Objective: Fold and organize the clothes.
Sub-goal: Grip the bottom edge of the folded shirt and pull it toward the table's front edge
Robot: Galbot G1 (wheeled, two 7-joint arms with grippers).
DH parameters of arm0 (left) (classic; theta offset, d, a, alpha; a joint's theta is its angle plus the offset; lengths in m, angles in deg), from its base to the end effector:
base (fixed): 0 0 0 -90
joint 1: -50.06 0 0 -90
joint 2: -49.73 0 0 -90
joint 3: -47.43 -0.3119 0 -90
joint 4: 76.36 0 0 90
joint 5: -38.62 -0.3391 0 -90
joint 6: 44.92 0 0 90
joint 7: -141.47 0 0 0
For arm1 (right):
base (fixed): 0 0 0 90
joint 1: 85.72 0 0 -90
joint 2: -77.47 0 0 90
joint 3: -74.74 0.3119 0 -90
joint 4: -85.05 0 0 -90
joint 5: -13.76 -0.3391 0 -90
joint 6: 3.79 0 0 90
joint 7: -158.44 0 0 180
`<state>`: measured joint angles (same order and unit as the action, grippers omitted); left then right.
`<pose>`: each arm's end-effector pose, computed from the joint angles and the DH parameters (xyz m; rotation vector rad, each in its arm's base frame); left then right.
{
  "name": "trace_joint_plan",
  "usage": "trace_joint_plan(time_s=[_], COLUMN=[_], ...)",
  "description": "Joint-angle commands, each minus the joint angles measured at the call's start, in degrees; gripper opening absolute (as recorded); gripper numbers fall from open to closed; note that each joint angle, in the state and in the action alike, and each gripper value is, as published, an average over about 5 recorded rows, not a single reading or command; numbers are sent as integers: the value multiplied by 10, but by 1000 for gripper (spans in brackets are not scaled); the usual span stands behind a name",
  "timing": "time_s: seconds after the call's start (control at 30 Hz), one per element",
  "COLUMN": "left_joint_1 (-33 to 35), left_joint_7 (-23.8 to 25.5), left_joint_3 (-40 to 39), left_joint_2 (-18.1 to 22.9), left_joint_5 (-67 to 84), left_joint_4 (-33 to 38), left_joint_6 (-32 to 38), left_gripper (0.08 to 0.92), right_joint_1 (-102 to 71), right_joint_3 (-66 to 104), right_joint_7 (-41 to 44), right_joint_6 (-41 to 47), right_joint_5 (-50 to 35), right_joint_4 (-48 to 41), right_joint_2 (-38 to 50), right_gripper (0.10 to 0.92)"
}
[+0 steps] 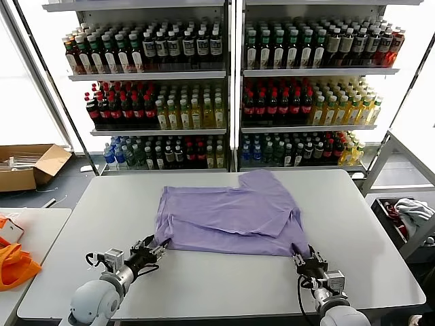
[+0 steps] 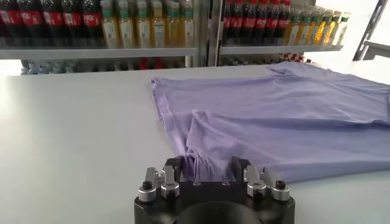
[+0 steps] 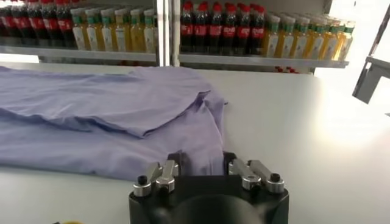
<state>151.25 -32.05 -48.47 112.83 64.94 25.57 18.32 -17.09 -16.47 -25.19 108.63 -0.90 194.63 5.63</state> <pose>0.2789 0.0790 -0.2907 -0.3951 -2.5914 0.0064 0.2280 -0.0554 -0.2938 0.0745 -2.6999 0.0990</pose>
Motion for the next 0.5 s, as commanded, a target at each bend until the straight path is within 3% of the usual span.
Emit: trace_joint_plan(time_s=[0.03, 0.27, 0.5], left_joint_1=[17, 65, 133], left_joint_7=[-4, -6, -5], left_joint_3=[5, 21, 53], left_joint_2=[5, 10, 16], left_joint_5=[-3, -6, -11], left_joint_4=[-2, 35, 67], left_joint_6=[5, 7, 15], left_gripper=[461, 253, 96], right_joint_1=[-8, -27, -59], right_joint_3=[0, 0, 1], right_joint_7=[-5, -3, 5], right_joint_6=[12, 7, 0], right_joint_5=[-1, -3, -2], right_joint_4=[10, 39, 72], right_joint_2=[-1, 1, -3], right_gripper=[308, 132, 125])
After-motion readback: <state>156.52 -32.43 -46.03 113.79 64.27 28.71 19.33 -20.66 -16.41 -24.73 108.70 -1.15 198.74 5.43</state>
